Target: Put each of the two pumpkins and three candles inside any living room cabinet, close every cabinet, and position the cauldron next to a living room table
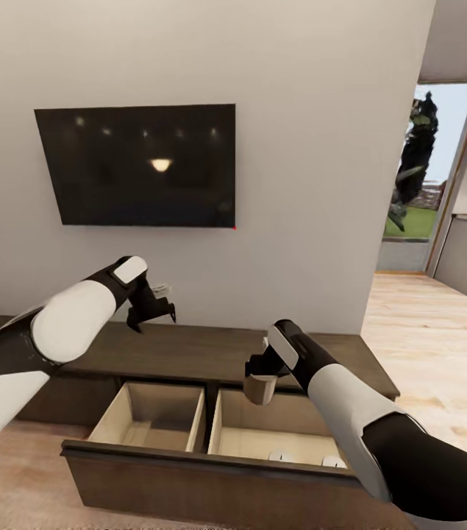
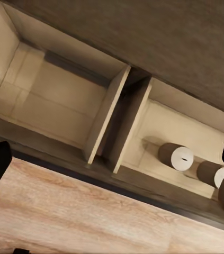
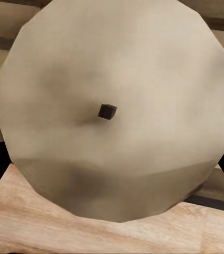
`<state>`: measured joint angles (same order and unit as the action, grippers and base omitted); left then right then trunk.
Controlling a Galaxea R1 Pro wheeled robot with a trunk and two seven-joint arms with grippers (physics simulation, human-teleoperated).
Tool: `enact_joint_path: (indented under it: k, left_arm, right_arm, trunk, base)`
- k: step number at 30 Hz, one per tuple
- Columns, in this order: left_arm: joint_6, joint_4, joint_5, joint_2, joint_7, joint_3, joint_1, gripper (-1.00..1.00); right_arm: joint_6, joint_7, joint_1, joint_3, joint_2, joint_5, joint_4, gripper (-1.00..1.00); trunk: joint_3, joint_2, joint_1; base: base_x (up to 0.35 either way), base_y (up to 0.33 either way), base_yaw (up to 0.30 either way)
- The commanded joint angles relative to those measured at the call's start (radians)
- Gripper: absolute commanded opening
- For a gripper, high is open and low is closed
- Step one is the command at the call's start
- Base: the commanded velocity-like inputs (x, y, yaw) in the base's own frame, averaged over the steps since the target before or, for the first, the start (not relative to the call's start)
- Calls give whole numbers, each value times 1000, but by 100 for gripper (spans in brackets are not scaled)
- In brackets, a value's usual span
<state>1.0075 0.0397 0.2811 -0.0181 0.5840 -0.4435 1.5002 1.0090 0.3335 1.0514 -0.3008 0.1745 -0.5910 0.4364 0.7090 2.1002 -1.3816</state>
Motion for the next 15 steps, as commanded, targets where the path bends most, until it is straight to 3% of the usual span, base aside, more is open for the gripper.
enact_joint_path:
  k: [1,5,8,15]
  left_arm:
    - [2,1,25,0,11,-6,2,100]
    - [1,1,88,0,11,-16,4,100]
    - [1,6,117,0,11,-21,4,100]
    - [0,9,127,-2,11,-26,5,100]
  right_arm:
    - [1,8,1,-3,0,-9,1,-100]
    - [-2,7,1,-3,0,-11,-8,-100]
    - [-12,6,1,-3,0,-13,-34,-100]
    - [-22,6,1,-3,0,-14,-48,-100]
  trunk:
    - [4,8,-4]
    - [17,36,-19]
    - [26,57,-31]
    - [48,106,-57]
  base:
    - [0,0,0]
    - [0,0,0]
    - [0,0,0]
    - [0,0,0]
